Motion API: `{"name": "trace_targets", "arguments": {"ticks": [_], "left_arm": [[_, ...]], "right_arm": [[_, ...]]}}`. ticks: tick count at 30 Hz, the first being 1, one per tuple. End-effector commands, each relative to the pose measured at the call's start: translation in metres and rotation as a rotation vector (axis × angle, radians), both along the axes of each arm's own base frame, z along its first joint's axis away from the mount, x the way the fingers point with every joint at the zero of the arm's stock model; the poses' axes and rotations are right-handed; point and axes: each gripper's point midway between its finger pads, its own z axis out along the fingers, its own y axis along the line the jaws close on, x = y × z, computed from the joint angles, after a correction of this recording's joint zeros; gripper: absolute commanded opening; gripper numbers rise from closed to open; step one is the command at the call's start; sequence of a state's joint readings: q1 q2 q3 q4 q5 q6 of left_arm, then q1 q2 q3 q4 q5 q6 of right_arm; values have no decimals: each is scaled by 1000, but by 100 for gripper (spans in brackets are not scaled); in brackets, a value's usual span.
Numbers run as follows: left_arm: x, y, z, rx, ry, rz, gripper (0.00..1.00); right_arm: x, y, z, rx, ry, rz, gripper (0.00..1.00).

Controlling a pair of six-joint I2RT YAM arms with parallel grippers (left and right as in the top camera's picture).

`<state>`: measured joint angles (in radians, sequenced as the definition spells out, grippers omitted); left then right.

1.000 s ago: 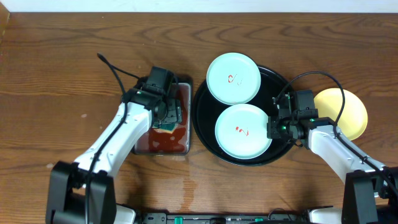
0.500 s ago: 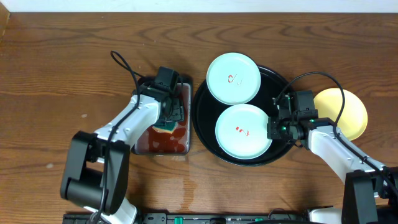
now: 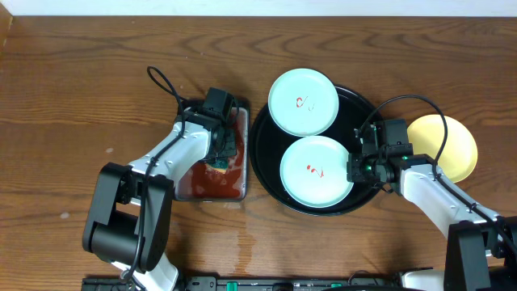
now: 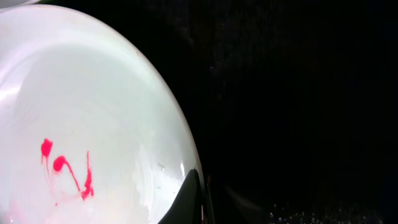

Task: Clean dirty plates on tray and stack at the side
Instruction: 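Grasp the green sponge in the water tray with left gripper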

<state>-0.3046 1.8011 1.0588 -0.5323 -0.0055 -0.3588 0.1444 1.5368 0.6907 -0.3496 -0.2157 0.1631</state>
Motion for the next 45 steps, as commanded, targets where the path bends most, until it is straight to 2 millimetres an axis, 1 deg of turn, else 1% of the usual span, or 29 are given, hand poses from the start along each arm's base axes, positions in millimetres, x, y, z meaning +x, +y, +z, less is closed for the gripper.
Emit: {"name": "trace_targets", "arguments": {"ticks": [1, 4, 10, 11, 13, 14, 15, 20, 26, 28, 31, 32, 33, 34, 36, 38, 39, 45], "left_arm": [[-8, 4, -7, 17, 36, -1, 7], [-8, 4, -1, 15, 28, -1, 7], [0, 2, 29, -11, -59, -1, 7], [0, 1, 32, -14, -66, -1, 15], [0, 1, 35, -16, -73, -1, 54], [0, 1, 35, -17, -73, -1, 60], [0, 1, 34, -16, -70, -1, 63], [-2, 2, 29, -11, -55, -1, 65], [-3, 2, 16, -2, -26, -1, 64], [-3, 2, 11, 1, -17, -1, 57], [-2, 2, 1, 5, -3, 0, 50], [-1, 2, -1, 6, 0, 0, 46], [-1, 2, -4, 8, 6, -1, 34], [-2, 2, -6, 9, 10, 0, 28], [-2, 2, -9, 11, 16, -1, 21], [-2, 2, -9, 12, 17, -1, 10], [-3, 2, -9, 12, 18, -1, 8], [-9, 4, -9, 22, 41, -16, 7]], "right_arm": [[-2, -2, -4, -30, 4, 13, 1], [-2, -3, -5, -33, 4, 12, 1], [-2, -3, -5, -33, 3, 11, 1], [-2, -3, -5, -33, 3, 11, 1], [-2, -3, -5, -33, 3, 11, 1], [-2, -3, -5, -33, 3, 11, 1], [-2, -3, -5, -33, 3, 11, 1], [-2, -3, -5, -33, 3, 11, 1], [-2, -3, -5, -33, 3, 11, 1], [-2, -3, -5, -33, 3, 11, 1], [-2, -3, -5, -33, 3, 11, 1], [-2, -3, -5, -33, 3, 11, 1], [-2, -3, -5, -33, 3, 11, 1], [-2, -3, -5, -33, 3, 11, 1], [-2, -3, -5, -33, 4, 11, 1], [-2, -3, -5, -33, 3, 11, 1], [-2, -3, -5, -33, 4, 11, 1], [-2, -3, -5, -33, 3, 12, 1]]}}
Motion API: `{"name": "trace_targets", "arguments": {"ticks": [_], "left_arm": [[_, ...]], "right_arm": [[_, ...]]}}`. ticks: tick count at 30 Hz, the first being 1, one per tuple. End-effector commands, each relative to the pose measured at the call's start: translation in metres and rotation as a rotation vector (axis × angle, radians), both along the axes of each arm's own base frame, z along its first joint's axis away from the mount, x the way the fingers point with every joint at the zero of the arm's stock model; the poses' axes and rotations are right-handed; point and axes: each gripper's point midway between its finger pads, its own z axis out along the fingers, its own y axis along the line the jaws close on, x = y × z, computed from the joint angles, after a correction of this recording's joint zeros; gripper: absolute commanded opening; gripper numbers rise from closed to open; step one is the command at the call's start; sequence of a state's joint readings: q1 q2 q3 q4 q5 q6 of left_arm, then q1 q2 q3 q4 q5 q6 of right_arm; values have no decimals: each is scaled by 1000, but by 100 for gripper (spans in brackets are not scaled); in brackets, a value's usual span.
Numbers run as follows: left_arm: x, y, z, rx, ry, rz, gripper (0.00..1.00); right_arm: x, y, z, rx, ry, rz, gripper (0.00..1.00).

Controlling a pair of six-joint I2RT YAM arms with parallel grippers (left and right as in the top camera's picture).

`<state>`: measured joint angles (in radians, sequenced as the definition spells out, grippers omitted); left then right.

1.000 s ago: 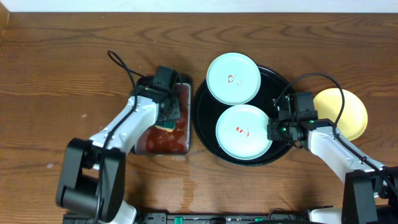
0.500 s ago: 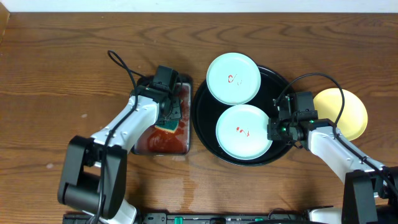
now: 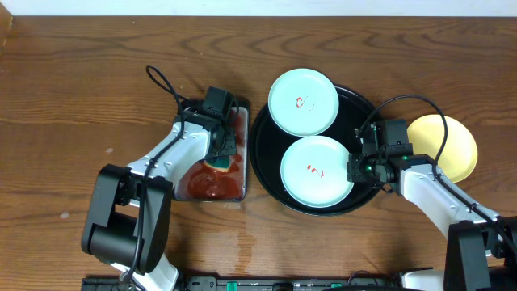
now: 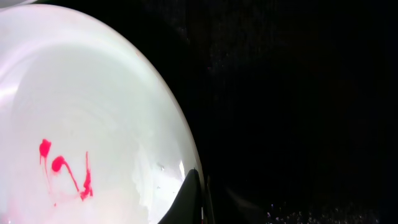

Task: Clean dirty plates on tray and stack at the side
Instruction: 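Grasp the green sponge in the water tray with left gripper, then lift the sponge up out of the water with left gripper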

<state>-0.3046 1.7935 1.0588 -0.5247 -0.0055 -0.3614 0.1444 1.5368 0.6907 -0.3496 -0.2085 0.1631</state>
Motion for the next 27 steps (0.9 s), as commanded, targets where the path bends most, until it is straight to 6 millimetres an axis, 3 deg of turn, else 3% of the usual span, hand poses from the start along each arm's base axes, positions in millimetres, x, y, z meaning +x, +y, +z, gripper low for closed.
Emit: {"name": "trace_targets", "arguments": {"ticks": [1, 5, 16, 23, 27], "left_arm": [[-12, 5, -10, 30, 57, -34, 7], [-8, 5, 5, 26, 22, -56, 8], [0, 14, 69, -74, -153, 49, 7], [-13, 18, 76, -126, -255, 103, 7], [-20, 8, 82, -231, -357, 91, 8]], "right_arm": [[-3, -2, -4, -27, 5, 14, 1], [-3, -2, -4, -27, 5, 14, 1], [-4, -2, -5, -28, 9, 14, 1], [-4, -2, -5, -31, 9, 13, 1], [-4, -2, -5, -31, 9, 13, 1]]}}
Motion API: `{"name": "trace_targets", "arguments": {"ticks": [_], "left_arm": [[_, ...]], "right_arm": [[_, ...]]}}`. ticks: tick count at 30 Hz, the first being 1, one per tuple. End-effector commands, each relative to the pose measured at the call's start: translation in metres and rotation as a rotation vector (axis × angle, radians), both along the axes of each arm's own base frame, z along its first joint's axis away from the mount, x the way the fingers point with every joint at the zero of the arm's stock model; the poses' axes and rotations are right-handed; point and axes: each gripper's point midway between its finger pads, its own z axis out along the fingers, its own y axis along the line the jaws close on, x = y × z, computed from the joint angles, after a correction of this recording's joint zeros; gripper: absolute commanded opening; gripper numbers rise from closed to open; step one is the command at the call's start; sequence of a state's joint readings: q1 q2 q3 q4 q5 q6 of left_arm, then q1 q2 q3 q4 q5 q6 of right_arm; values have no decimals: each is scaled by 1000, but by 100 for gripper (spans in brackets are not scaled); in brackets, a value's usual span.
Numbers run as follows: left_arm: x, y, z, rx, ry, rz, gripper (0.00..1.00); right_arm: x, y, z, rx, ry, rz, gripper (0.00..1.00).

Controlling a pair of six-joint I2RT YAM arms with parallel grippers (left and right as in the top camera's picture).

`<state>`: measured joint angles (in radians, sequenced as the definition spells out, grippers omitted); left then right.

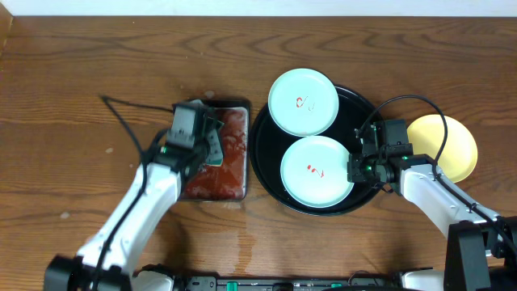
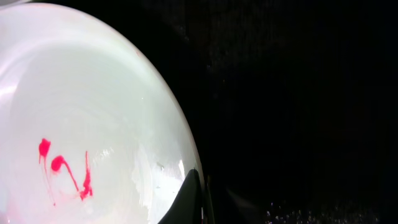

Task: Clean dirty plates on tray and stack at the side
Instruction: 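Lift the sponge up out of the water with left gripper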

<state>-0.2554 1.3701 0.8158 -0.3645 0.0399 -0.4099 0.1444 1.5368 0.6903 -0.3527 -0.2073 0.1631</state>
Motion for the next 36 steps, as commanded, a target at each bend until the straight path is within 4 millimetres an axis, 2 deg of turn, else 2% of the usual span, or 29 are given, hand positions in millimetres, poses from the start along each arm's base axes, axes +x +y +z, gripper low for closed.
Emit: {"name": "trace_targets", "arguments": {"ticks": [1, 6, 10, 13, 15, 24, 36], "left_arm": [[-7, -4, 9, -106, -69, 28, 7], [-2, 7, 14, -274, -122, 194, 8], [6, -5, 22, -436, -141, 112, 8], [9, -15, 33, -526, -169, -22, 7], [10, -13, 35, -563, -168, -31, 7], [10, 5, 45, -654, -178, -22, 7], [10, 6, 46, -662, -180, -22, 7]], "right_arm": [[-3, -2, -4, -29, 6, 13, 1], [-3, -2, -4, -29, 5, 14, 1], [-3, -2, -4, -29, 5, 14, 1], [-3, -2, -4, -29, 5, 14, 1], [-3, -2, -4, -29, 5, 14, 1], [-2, -2, -4, -29, 3, 14, 1], [-2, -2, -4, -29, 3, 14, 1]]}}
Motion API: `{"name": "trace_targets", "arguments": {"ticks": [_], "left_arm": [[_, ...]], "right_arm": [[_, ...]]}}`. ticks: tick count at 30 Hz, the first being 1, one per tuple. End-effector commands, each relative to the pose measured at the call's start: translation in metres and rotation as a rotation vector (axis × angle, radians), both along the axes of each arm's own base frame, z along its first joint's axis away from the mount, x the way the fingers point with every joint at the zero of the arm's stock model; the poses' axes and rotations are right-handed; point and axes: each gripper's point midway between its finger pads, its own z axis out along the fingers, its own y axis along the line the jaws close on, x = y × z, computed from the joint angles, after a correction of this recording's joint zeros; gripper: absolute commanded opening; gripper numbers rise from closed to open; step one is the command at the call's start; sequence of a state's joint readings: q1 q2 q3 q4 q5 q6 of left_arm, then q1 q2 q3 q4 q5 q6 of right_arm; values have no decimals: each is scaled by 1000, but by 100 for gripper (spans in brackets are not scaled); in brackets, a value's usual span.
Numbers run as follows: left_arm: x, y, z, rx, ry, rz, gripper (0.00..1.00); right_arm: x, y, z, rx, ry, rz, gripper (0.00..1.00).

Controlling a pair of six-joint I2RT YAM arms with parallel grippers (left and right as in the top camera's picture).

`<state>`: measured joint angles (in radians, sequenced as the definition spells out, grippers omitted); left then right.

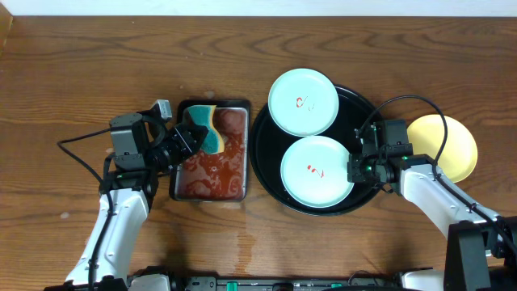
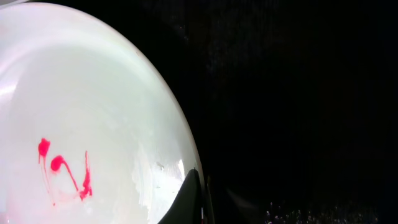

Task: Clean dirty plates on tray and stack at the side
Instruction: 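Lift the sponge up out of the water with left gripper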

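Note:
Two pale green plates lie on the round black tray (image 1: 266,174). The far plate (image 1: 303,101) and the near plate (image 1: 317,170) both carry red smears. My right gripper (image 1: 353,172) is shut on the near plate's right rim. In the right wrist view one dark finger (image 2: 186,199) lies over the rim of this plate (image 2: 81,112), near its red stain (image 2: 62,171). My left gripper (image 1: 189,139) is shut on a yellow and teal sponge (image 1: 210,131) over the far left part of the metal pan (image 1: 212,194).
The metal pan holds reddish liquid. A yellow plate (image 1: 452,145) lies on the wooden table right of the black tray, behind my right arm. A cable loops over the tray's right side.
My left arm has swung to the left. Its gripper now points right from outside the pan's left edge, with the sponge at the pan's far left part. The right gripper and plates are unchanged.
At first my left gripper held the sponge low in the right part of the pan's red liquid, and stayed there a moment later. Then it was further left over the pan. Now it holds the sponge at the pan's far left. The right gripper gripped the near plate's rim throughout.

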<state>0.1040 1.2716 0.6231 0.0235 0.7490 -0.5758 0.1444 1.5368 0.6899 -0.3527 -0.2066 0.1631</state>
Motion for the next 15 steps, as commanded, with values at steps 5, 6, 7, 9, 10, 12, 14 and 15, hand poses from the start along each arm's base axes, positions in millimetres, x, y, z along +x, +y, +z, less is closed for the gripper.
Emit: {"name": "trace_targets", "arguments": {"ticks": [5, 6, 7, 9, 10, 12, 14, 15], "left_arm": [[-1, -2, 2, -8, -13, -22, 7], [-1, -2, 2, -8, -13, -22, 8], [-1, -2, 2, -7, -13, -21, 7], [-1, -2, 2, -7, -13, -21, 7], [-1, -2, 2, -7, -14, -22, 7], [1, -2, 4, -3, -28, -24, 8], [5, -2, 10, 17, -81, -40, 7], [9, -1, 15, 28, -117, -44, 7]], "right_arm": [[-2, -2, -4, -28, 2, 14, 1], [-2, -2, -4, -28, 1, 14, 1], [-2, -2, -4, -28, 1, 14, 1], [-2, -2, -4, -28, 1, 14, 1], [-2, -2, -4, -28, 1, 14, 1], [-2, -2, -4, -28, 1, 14, 1], [-2, -2, -4, -28, 1, 14, 1], [-2, -2, -4, -28, 1, 14, 1]]}}
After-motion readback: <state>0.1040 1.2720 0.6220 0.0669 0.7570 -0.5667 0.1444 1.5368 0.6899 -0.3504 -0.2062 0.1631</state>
